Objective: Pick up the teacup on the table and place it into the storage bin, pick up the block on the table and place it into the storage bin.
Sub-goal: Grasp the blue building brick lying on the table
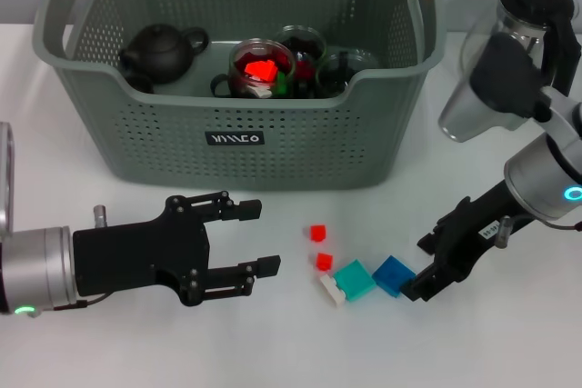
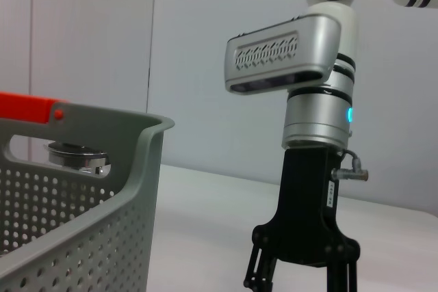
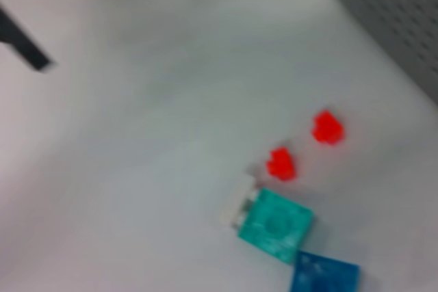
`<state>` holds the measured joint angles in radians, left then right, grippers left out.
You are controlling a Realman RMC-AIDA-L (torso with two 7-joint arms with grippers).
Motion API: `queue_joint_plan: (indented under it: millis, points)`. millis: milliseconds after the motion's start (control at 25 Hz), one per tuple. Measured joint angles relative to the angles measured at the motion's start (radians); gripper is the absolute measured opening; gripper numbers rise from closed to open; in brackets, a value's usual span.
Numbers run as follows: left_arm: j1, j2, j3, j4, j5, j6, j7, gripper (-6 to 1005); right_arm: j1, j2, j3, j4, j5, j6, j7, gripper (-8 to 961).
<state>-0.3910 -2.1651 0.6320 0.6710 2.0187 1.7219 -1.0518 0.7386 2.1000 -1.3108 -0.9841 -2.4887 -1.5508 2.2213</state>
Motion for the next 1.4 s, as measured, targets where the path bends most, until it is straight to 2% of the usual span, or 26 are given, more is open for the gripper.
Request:
queue_joint_plan:
  millis: [120, 320, 480, 960, 1400]
  points:
    - [0.002, 0.000, 0.000, 0.000, 0.000, -0.001, 0.001, 706, 0.001, 0.001, -0.049, -0.001, -0.013, 0.036, 0.069, 764]
    - [0.005, 0.001, 0.000, -0.001, 0.000, -0.004, 0.005, 707, -0.002, 0.000, -0.152, -0.057, -0.016, 0.044, 0.169, 831]
    - [0.006, 0.002, 0.000, -0.001, 0.000, -0.011, 0.005, 708, -0.007, 0.000, -0.230, -0.104, -0.018, 0.038, 0.213, 828]
    - [0.008, 0.006, -0.002, 0.003, 0.007, -0.011, 0.006, 705, -0.003, 0.002, -0.281, -0.110, -0.034, 0.061, 0.255, 824]
    - [0.021, 0.005, -0.002, 0.000, 0.020, 0.018, 0.080, 702, 0.008, 0.003, -0.358, -0.103, -0.043, 0.099, 0.284, 823]
